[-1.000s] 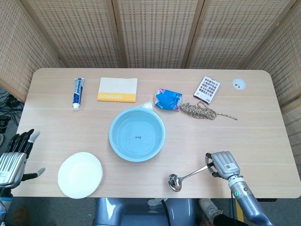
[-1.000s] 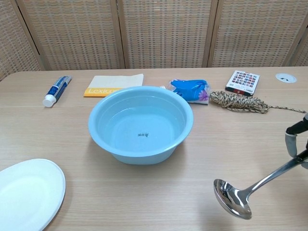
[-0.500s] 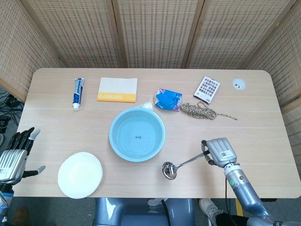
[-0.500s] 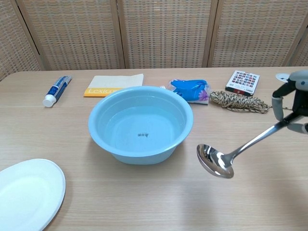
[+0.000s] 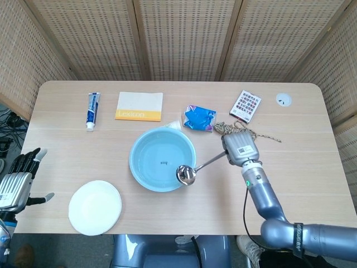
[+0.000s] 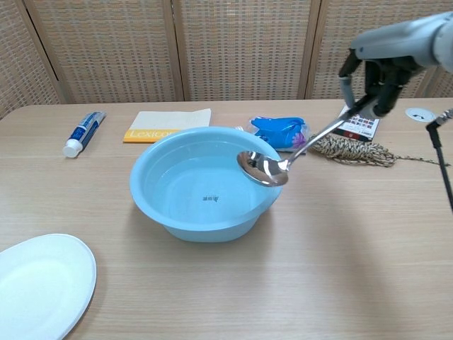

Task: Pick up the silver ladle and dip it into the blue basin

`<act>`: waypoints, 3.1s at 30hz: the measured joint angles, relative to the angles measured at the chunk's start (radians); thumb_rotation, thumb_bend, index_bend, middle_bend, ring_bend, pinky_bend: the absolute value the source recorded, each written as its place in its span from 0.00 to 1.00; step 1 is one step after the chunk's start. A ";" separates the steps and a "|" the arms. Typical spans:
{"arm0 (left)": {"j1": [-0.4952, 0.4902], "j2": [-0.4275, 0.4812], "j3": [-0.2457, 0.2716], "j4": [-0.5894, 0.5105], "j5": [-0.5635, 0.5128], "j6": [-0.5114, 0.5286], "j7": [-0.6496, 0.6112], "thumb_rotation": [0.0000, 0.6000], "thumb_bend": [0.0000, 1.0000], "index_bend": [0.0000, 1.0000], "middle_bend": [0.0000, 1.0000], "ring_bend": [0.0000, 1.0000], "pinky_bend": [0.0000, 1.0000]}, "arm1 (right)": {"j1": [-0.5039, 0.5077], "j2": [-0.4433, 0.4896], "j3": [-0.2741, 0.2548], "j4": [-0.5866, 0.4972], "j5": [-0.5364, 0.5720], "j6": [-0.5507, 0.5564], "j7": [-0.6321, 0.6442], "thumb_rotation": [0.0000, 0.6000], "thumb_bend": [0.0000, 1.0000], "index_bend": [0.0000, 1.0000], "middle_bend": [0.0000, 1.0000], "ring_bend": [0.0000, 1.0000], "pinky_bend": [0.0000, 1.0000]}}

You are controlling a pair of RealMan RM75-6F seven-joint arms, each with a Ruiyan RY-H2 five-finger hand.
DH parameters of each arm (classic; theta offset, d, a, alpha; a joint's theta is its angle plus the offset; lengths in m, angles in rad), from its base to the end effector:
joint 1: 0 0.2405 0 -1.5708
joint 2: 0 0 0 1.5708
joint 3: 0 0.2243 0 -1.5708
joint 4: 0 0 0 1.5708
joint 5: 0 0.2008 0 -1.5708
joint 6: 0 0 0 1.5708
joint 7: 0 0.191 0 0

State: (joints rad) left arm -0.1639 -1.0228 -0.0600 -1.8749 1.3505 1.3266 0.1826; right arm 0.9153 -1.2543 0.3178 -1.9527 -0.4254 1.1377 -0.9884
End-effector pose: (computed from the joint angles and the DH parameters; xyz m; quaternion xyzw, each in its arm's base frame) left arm -0.2488 0.2392 0.1371 -0.6143 -0.4358 -0.3395 0.5635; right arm -0.0745 -0.3722 0.0561 0.7343 -0.3535 0.2500 0.5228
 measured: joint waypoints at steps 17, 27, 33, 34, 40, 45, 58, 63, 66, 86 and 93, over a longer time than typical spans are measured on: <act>-0.027 -0.014 -0.012 0.043 -0.056 -0.035 -0.003 1.00 0.00 0.00 0.00 0.00 0.00 | 0.357 -0.382 0.040 0.496 0.240 0.063 -0.247 1.00 0.76 0.81 0.99 1.00 1.00; -0.033 -0.021 -0.004 0.049 -0.065 -0.053 -0.010 1.00 0.00 0.00 0.00 0.00 0.00 | 0.398 -0.536 -0.041 0.721 0.140 0.054 -0.292 1.00 0.76 0.82 1.00 1.00 1.00; -0.044 -0.026 -0.003 0.054 -0.069 -0.065 -0.013 1.00 0.00 0.00 0.00 0.00 0.00 | 0.394 -0.597 -0.092 0.789 0.035 0.075 -0.301 1.00 0.77 0.83 1.00 1.00 1.00; -0.044 -0.026 -0.004 0.054 -0.069 -0.066 -0.014 1.00 0.00 0.00 0.00 0.00 0.00 | 0.393 -0.607 -0.100 0.801 0.020 0.077 -0.302 1.00 0.77 0.83 1.00 1.00 1.00; -0.049 -0.026 -0.005 0.061 -0.070 -0.070 -0.026 1.00 0.00 0.00 0.00 0.00 0.00 | 0.384 -0.666 -0.160 0.874 -0.073 0.085 -0.341 1.00 0.76 0.83 1.00 1.00 1.00; -0.050 -0.026 -0.004 0.068 -0.065 -0.070 -0.036 1.00 0.00 0.00 0.00 0.00 0.00 | 0.370 -0.703 -0.192 0.904 -0.124 0.083 -0.399 1.00 0.76 0.83 1.00 1.00 1.00; -0.051 -0.025 -0.001 0.068 -0.060 -0.064 -0.044 1.00 0.00 0.00 0.00 0.00 0.00 | 0.337 -0.711 -0.167 0.829 -0.105 0.075 -0.529 1.00 0.76 0.84 1.00 1.00 1.00; -0.048 -0.023 0.002 0.066 -0.053 -0.057 -0.046 1.00 0.00 0.00 0.00 0.00 0.00 | 0.322 -0.692 -0.068 0.733 -0.009 0.084 -0.534 1.00 0.77 0.84 1.00 1.00 1.00; -0.046 -0.021 0.003 0.066 -0.050 -0.054 -0.053 1.00 0.00 0.00 0.00 0.00 0.00 | 0.314 -0.667 0.011 0.666 0.068 0.093 -0.525 1.00 0.77 0.84 1.00 1.00 1.00; -0.051 -0.024 0.010 0.064 -0.040 -0.058 -0.046 1.00 0.00 0.00 0.00 0.00 0.00 | 0.305 -0.426 0.216 0.386 0.327 0.164 -0.482 1.00 0.78 0.84 1.00 1.00 1.00; -0.052 -0.028 0.011 0.064 -0.041 -0.056 -0.039 1.00 0.00 0.00 0.00 0.00 0.00 | 0.320 -0.360 0.240 0.332 0.405 0.195 -0.477 1.00 0.78 0.84 1.00 1.00 1.00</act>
State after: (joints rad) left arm -0.2156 -1.0508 -0.0493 -1.8105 1.3095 1.2702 0.1434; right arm 1.2354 -1.6140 0.5574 -1.6210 -0.0205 1.3330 -1.4657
